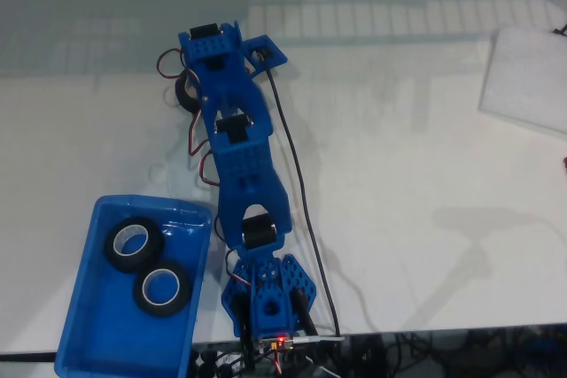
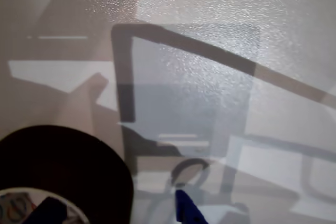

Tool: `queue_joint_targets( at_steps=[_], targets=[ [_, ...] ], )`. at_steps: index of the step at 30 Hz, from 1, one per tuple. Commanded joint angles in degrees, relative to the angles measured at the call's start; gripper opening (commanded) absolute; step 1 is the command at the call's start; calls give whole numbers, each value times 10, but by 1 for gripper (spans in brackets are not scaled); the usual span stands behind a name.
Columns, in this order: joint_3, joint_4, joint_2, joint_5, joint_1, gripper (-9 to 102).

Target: Grasp all tape and put them in the bin.

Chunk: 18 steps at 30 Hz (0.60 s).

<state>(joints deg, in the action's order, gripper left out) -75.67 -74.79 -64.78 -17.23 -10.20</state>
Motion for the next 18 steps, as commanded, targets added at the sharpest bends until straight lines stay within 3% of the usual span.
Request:
queue_joint_targets(
  at_steps=[1,5,9,18],
  targets=[
    [38,3,4,-9,-11,24],
    [39,15,14,-20,-11,18],
    [40,34,24,-24,-12,0],
    [46,50,28,-13,-10,0]
  ],
)
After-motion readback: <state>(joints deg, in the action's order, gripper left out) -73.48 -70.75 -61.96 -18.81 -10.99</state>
